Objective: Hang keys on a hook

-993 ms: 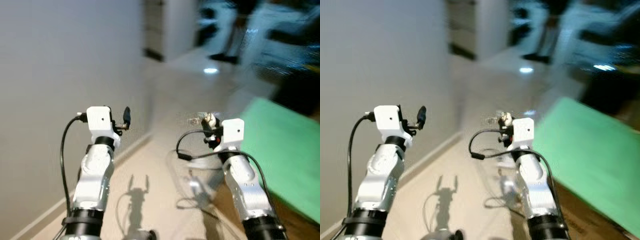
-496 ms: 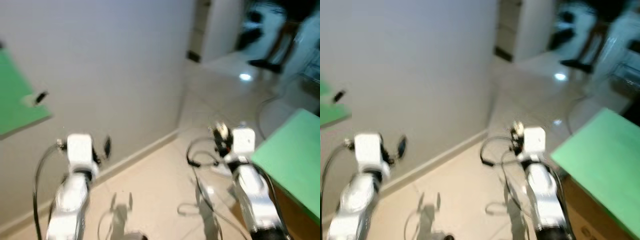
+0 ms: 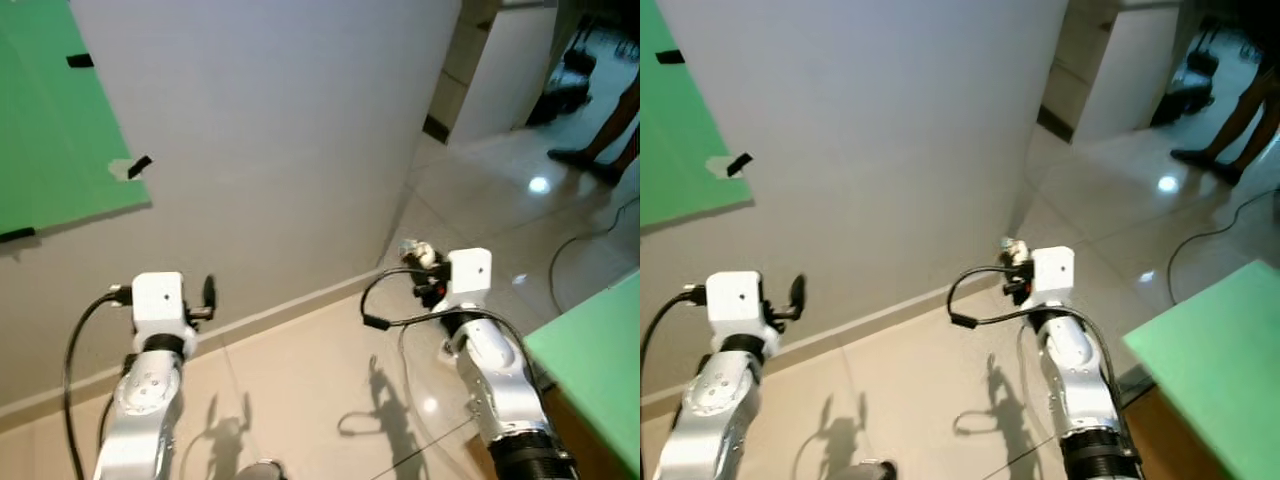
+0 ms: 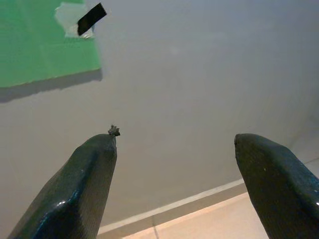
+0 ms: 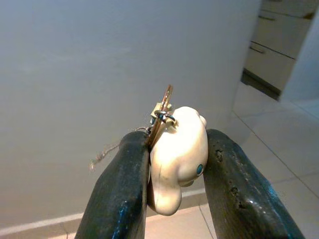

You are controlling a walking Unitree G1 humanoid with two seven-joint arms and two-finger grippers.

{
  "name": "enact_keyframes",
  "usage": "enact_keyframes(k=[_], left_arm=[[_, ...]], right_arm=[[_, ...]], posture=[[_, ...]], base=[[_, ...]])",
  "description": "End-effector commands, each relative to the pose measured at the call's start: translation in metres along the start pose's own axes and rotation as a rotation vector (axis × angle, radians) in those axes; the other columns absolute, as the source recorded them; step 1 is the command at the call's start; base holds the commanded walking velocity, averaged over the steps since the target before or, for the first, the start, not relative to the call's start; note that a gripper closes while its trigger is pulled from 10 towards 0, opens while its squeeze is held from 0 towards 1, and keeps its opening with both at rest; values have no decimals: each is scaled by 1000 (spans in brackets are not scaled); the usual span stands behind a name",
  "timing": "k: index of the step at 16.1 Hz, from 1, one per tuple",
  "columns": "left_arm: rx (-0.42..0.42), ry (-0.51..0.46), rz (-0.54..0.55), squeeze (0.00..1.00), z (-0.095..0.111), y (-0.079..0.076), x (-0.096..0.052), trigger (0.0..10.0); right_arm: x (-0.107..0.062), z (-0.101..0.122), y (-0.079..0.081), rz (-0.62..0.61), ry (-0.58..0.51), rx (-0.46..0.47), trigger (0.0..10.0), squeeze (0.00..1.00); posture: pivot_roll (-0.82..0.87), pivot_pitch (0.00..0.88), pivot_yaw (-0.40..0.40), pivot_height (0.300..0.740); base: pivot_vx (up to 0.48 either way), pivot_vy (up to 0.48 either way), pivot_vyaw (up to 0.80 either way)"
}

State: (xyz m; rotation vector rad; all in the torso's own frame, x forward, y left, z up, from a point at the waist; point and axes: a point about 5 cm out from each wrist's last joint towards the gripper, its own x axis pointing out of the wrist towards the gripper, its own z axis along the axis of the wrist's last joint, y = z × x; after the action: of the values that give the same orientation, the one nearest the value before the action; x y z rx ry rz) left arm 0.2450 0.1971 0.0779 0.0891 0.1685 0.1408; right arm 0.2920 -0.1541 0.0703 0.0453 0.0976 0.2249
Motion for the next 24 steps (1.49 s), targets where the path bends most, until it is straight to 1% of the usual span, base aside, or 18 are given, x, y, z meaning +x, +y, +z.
enact_keyframes(k=[1,3,4,6,8,10,11,13,15,17,19,20,21,23,24], left_arm=[[5,-6,-10,0,3,-9,-1,10000],[13,-23,4,0,7,-10,1,10000],[46,-21,24,0,7,-9,3,10000],[55,-24,22,0,9,-9,5,10000],[56,-45,28,0,15,-7,11,10000],[59,-56,29,0,17,-6,12,10000],[77,-76,28,0,21,-6,14,10000],[80,-97,15,0,25,-10,15,10000],[82,-100,14,0,25,-11,15,10000],[79,-106,11,0,26,-11,16,10000],[82,-112,18,0,27,-9,18,10000],[82,-113,19,0,27,-8,19,10000],[81,-117,21,0,28,-8,19,10000],[80,-123,20,0,30,-8,20,10000],[81,-124,18,0,30,-8,20,10000]], right_arm=[[4,4,-4,1,-2,3,0,165],[7,5,-3,17,1,2,0,165],[7,4,-2,32,2,3,0,165],[8,5,2,62,2,10,0,196],[11,8,1,75,-4,8,0,251],[12,8,-1,71,-5,10,0,251],[12,9,-3,67,-9,29,0,227],[13,8,-5,45,1,43,0,0],[12,11,-7,48,-22,61,0,0],[13,18,-3,134,-38,54,0,0],[17,34,1,230,-72,43,0,0],[18,36,1,238,-79,43,0,0],[21,44,2,274,-97,53,0,0],[20,51,13,434,-86,73,0,0],[19,52,15,462,-79,74,0,0]], posture=[[-60,33,-40,740],[-56,35,-41,740],[-56,39,-41,740],[-56,44,-40,740],[-58,45,-40,740],[-59,43,-41,740],[-60,44,-44,740],[-63,41,-47,740],[-64,40,-50,740],[-65,39,-56,740],[-65,37,-60,740],[-65,37,-60,740],[-63,38,-62,740],[-62,42,-64,740],[-62,42,-64,740]], base=[[0,-480,531],[0,-480,513],[0,0,506],[0,0,500],[0,0,494],[0,0,494],[0,0,488],[0,0,234],[0,0,0],[0,0,0],[0,0,0],[0,0,0],[0,0,0],[0,0,0],[0,0,0]])
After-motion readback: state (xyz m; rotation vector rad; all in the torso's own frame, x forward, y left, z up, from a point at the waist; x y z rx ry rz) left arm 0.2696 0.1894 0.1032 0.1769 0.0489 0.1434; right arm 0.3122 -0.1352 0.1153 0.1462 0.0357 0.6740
